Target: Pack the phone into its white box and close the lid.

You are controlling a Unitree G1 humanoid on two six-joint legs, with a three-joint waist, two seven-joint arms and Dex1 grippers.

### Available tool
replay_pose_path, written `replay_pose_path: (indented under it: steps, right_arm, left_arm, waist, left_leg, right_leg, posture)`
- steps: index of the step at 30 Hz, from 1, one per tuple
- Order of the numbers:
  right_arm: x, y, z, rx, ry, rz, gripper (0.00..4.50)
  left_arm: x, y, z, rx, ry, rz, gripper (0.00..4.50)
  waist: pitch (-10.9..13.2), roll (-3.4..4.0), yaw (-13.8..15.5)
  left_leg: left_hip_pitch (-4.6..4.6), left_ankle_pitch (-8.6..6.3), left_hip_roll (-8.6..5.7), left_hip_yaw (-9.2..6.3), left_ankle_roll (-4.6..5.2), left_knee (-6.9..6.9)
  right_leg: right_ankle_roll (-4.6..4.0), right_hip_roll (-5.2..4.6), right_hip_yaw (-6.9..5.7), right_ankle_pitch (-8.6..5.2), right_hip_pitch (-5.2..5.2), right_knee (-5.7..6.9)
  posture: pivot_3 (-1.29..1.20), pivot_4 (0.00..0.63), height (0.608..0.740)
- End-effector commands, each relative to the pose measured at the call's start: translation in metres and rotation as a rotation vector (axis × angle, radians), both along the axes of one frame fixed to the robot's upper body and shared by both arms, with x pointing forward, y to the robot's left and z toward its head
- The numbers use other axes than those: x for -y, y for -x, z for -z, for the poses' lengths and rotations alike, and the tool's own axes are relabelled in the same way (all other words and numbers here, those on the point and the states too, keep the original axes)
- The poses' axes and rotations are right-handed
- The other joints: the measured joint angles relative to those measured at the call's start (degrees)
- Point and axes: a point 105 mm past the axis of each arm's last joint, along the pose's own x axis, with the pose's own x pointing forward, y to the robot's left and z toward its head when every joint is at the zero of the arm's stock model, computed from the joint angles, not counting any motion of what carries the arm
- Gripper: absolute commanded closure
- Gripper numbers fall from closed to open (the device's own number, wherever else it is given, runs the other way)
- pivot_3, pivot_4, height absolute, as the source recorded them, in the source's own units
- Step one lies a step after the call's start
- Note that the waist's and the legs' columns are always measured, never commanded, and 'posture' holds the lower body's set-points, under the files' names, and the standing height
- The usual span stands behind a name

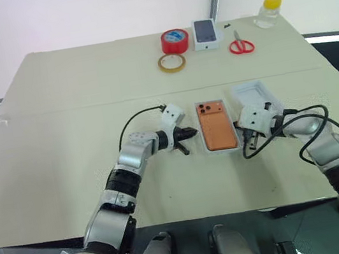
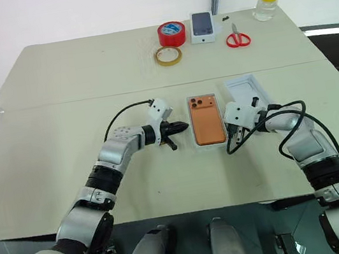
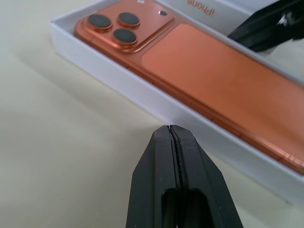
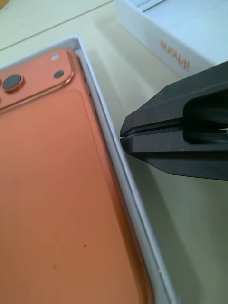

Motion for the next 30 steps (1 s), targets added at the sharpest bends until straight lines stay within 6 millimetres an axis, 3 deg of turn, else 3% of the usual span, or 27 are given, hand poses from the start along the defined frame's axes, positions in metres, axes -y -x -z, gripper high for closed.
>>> replay_pose_path:
  steps: [1, 7, 13, 16, 20, 24, 27, 30]
  right_arm:
    - [0.002, -0.008, -0.018, 0.058, 0.009, -0.014, 4.5]
    - [0.007, -0.02, -0.028, 0.104, 0.006, 0.006, 4.5]
    - [0.018, -0.045, -0.014, 0.168, 0.096, 0.088, 4.5]
    - [0.025, -0.052, -0.009, 0.177, 0.112, 0.116, 4.5]
    - [0.032, -0.059, -0.028, 0.251, 0.078, 0.157, 4.5]
    - [0.016, -0.052, -0.037, 0.208, -0.063, 0.095, 4.5]
    - [0.011, -0.044, -0.042, 0.141, -0.171, 0.09, 3.69]
    - [0.018, -0.041, -0.053, 0.145, -0.223, 0.135, 2.06]
  left_arm:
    - [-0.004, -0.001, -0.021, 0.065, 0.032, 0.012, 4.47]
    - [-0.027, -0.015, -0.037, 0.083, 0.041, -0.05, 4.47]
    - [-0.045, -0.018, -0.054, 0.127, 0.076, -0.068, 4.47]
    - [-0.067, -0.015, -0.045, 0.125, 0.086, -0.082, 4.47]
    - [-0.099, -0.011, -0.043, 0.133, 0.1, -0.131, 4.47]
    - [-0.11, -0.005, -0.036, 0.064, 0.152, -0.131, 4.47]
    - [-0.106, 0.002, -0.052, 0.107, 0.227, -0.092, 3.65]
    - [-0.105, 0.003, -0.068, 0.149, 0.257, -0.068, 2.09]
  waist:
    - [0.0, 0.0, 0.1]
    - [0.0, 0.0, 0.1]
    - [0.0, 0.0, 0.0]
    - [0.0, 0.01, 0.0]
    - [0.0, 0.02, -0.2]
    - [0.0, 0.03, -0.1]
    - [0.0, 0.03, 0.1]
    - [0.0, 0.03, 0.1]
  left_leg:
    - [0.0, 0.0, 0.0, 0.0, 0.0, 0.0]
    - [0.0, 0.0, 0.0, 0.0, 0.0, 0.01]
    - [0.0, 0.01, 0.0, 0.01, -0.01, 0.01]
    - [-0.01, 0.01, 0.0, 0.02, -0.02, 0.02]
    - [0.0, 0.02, 0.02, 0.04, -0.04, 0.0]
    - [-0.01, 0.02, 0.01, 0.05, -0.03, 0.02]
    - [-0.02, 0.02, 0.01, 0.03, -0.03, 0.04]
    - [-0.05, 0.02, 0.01, 0.02, -0.02, 0.06]
  right_leg:
    - [0.0, 0.0, 0.0, 0.0, 0.01, 0.0]
    - [0.0, -0.01, 0.0, 0.0, 0.0, 0.0]
    - [0.0, 0.0, 0.02, 0.0, -0.02, 0.02]
    - [0.0, -0.01, 0.03, 0.0, -0.03, 0.01]
    - [-0.01, 0.01, 0.08, 0.01, -0.09, 0.06]
    - [-0.01, 0.0, 0.08, 0.01, -0.07, 0.05]
    - [-0.01, -0.01, 0.06, 0.01, -0.03, 0.02]
    - [-0.01, -0.02, 0.06, 0.01, -0.04, 0.02]
  posture:
    - [0.0, 0.15, 0.74]
    - [0.0, 0.15, 0.74]
    - [0.0, 0.15, 0.74]
    - [0.0, 0.15, 0.74]
    - [0.0, 0.15, 0.74]
    - [0.0, 0.15, 0.74]
    - [0.0, 0.15, 0.74]
    - [0.0, 0.15, 0.74]
